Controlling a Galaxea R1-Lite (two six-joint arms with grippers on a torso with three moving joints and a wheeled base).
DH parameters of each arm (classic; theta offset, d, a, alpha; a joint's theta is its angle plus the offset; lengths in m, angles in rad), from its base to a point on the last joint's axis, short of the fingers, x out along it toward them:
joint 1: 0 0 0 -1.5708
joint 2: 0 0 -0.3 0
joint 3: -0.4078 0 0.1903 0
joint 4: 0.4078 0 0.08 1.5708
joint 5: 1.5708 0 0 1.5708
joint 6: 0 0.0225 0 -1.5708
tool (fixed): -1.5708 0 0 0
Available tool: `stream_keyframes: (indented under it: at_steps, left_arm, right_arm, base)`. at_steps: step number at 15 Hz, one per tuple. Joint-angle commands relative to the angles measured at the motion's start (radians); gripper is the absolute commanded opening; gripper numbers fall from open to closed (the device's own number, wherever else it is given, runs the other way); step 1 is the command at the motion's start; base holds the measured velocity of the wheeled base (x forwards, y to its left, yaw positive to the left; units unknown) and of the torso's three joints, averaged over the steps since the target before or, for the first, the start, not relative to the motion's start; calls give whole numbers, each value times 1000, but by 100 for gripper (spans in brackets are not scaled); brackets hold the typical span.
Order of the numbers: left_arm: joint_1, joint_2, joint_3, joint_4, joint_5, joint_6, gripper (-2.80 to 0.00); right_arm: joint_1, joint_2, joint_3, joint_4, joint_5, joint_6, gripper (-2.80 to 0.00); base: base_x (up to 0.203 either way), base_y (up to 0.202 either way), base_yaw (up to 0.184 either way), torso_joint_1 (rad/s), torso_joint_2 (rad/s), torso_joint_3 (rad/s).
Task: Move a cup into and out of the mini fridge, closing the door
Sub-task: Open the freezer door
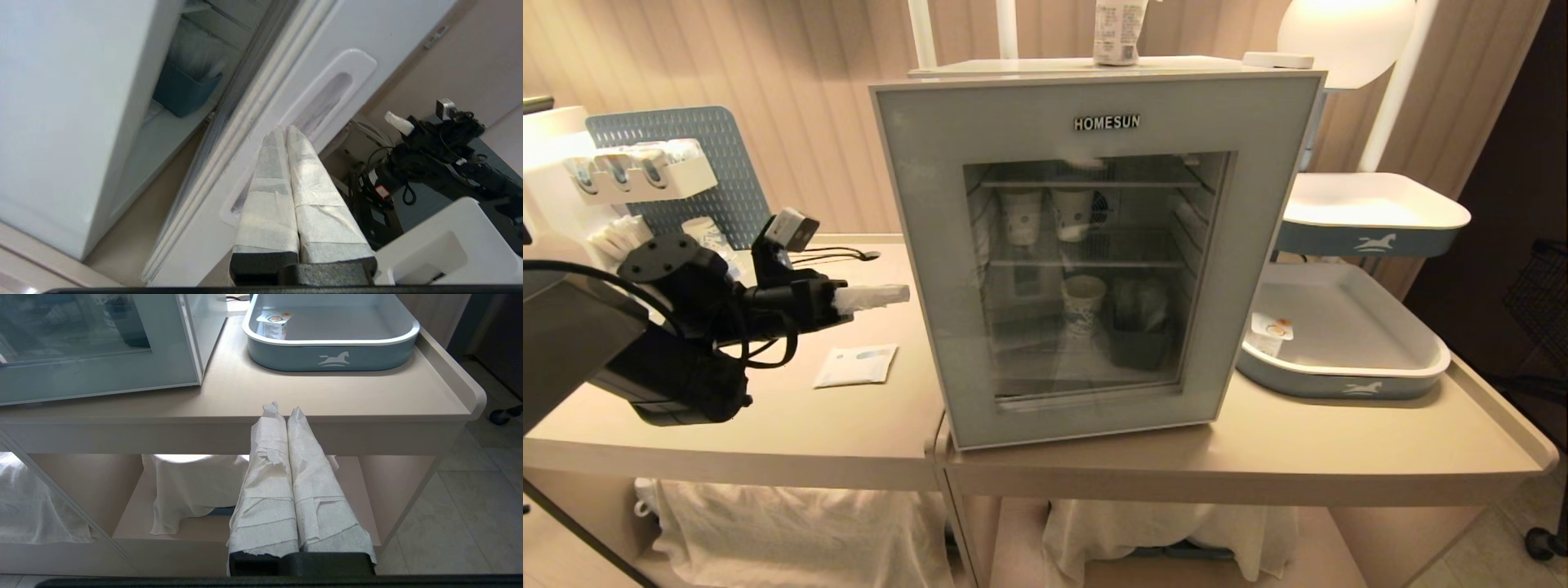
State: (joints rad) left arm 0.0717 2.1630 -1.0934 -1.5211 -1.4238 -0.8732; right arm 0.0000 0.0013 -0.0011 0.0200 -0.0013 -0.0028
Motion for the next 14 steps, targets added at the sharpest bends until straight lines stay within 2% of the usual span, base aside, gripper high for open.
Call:
stream_keyframes:
  at_steps: [1,8,14]
  left_arm:
    - [-7,3,0,-9,0,-4,-280]
    - [-7,9,-20,-9,59,2,-280]
    - [0,26,-20,-9,28,20,-280]
  right_arm:
    - [0,2,1,0,0,0,-280]
    - [0,2,0,0,0,0,-280]
    - [0,2,1,0,0,0,-280]
  base:
    - [0,0,0,0,0,0]
    - [0,0,0,0,0,0]
    - [0,0,0,0,0,0]
